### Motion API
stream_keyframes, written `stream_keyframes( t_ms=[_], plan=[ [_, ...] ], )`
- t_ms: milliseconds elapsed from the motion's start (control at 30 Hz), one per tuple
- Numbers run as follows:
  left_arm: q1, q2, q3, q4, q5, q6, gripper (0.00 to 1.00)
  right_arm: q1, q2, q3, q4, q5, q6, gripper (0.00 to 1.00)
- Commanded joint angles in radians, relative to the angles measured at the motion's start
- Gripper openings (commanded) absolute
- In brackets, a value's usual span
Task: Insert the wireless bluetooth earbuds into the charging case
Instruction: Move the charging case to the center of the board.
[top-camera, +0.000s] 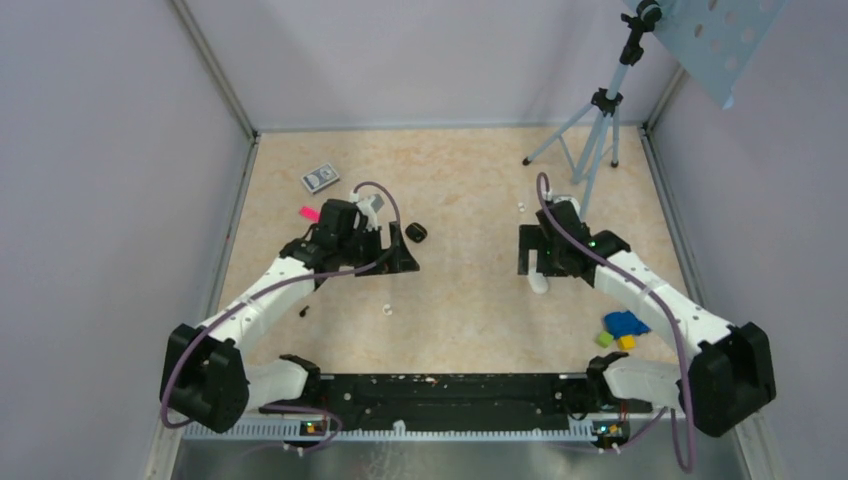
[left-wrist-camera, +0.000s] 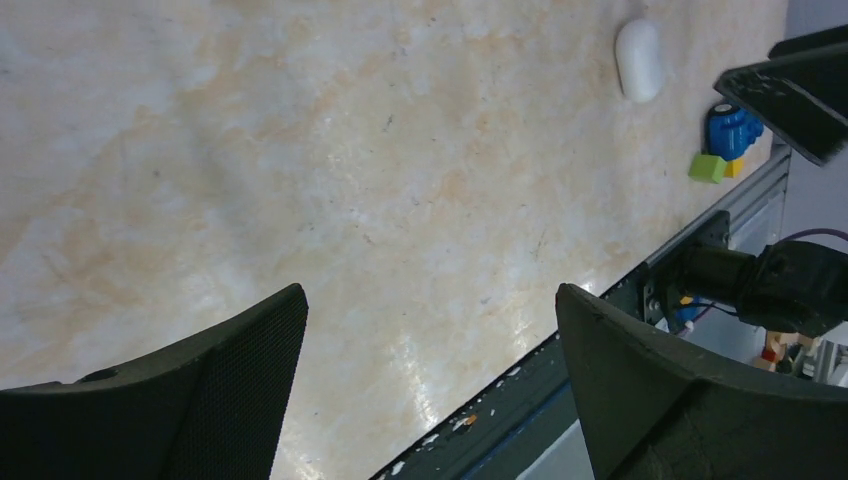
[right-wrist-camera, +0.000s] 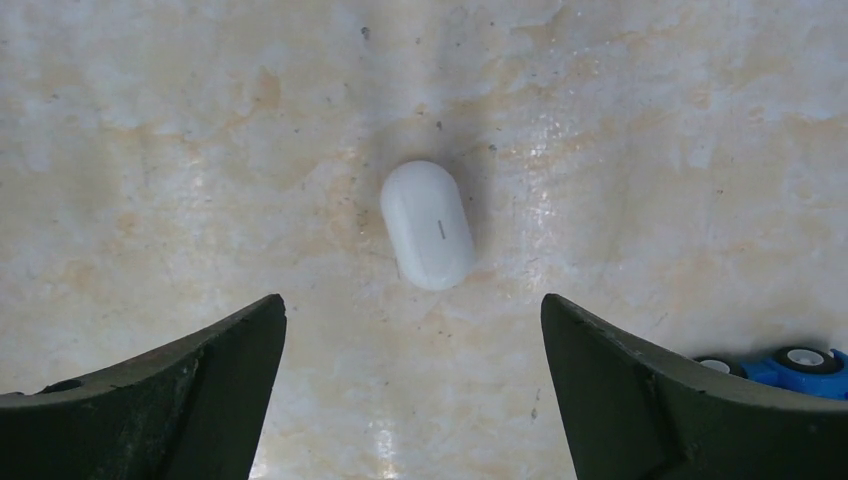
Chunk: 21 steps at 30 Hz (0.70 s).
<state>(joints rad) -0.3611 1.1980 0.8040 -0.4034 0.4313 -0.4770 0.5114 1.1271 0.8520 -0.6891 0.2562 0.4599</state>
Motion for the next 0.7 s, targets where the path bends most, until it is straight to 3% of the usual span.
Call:
stream_keyframes(
  t_ms=[0, 233, 533, 667],
  plan=[
    [-0.050, 0.024, 0.012, 0.105, 0.023, -0.099, 0.99, -0.051, 0.102, 0.070, -0.021, -0.032, -0.079, 0.95],
    [-0.054, 0.033, 0.040, 0.094, 0.024, -0.059, 0.99, -0.153, 0.207, 0.047, 0.062, -0.161, -0.122, 0.86],
    [-0.055, 0.047, 0.048, 0.067, 0.015, -0.036, 0.99, -0.155, 0.250, -0.053, 0.160, -0.234, -0.139, 0.67],
    [-0.055, 0.056, 0.031, 0.080, 0.036, -0.049, 0.99, -0.154, 0.265, -0.069, 0.168, -0.238, -0.139, 0.64]
  ],
)
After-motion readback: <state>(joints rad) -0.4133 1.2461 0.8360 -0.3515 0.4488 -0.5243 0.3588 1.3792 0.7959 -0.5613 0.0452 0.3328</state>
